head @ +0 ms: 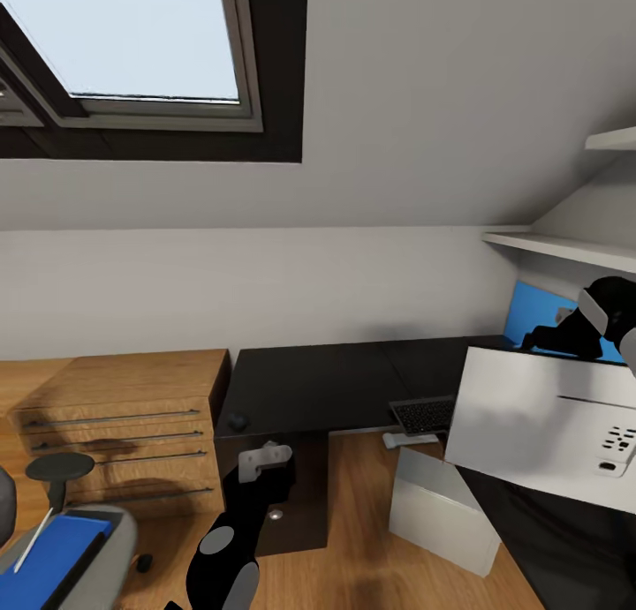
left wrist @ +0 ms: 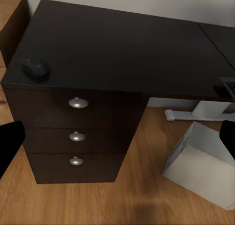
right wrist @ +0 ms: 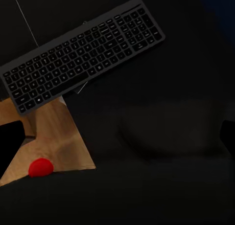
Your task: In the bedroom, organize the workspace by keeping the computer under the desk, ensuring the monitor is on the desk, placing the keyboard on the desk next to the monitor, placing the mouse on the desk next to the keyboard, moving the folder from the swivel chair onto the desk next to the mouse, stacking the notebook on top of the folder with the pen on top of the notebook, and positioning the swivel chair next to the desk.
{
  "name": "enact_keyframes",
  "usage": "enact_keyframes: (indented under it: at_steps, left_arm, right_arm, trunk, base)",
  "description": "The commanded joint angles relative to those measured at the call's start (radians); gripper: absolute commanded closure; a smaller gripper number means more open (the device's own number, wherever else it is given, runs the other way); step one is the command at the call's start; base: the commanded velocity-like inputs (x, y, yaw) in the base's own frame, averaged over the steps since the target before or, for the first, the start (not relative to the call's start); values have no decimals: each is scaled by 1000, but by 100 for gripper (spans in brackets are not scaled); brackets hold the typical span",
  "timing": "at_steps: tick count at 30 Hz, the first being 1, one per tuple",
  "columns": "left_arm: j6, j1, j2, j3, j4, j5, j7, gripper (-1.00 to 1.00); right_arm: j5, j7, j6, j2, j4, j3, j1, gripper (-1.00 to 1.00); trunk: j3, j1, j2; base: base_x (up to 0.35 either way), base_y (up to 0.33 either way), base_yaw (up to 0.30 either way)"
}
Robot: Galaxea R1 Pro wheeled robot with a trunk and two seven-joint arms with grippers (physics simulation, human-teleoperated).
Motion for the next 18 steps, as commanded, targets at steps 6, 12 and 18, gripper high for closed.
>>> enact_keyframes:
  at_steps: [6,12,18]
  left_arm:
    - [2,-1,0,-1,-1,9,9,-100]
    - [2,-1,0,-1,-1,9,9,-100]
    - [3,-1,0,-1,-1,9,9,-100]
  right_arm:
    - [12,7,3,-1,16,13,0,-100]
    - [12,7,3,-1,16,13,0,-100]
    - [14,7,3,0,16,14,0,-100]
  trunk:
    - [-2,0,-1]
    - [-2,0,-1]
    - [-2,0,-1]
  base:
    - [0,0,10]
    - [55,0,0]
    - [175,0,0]
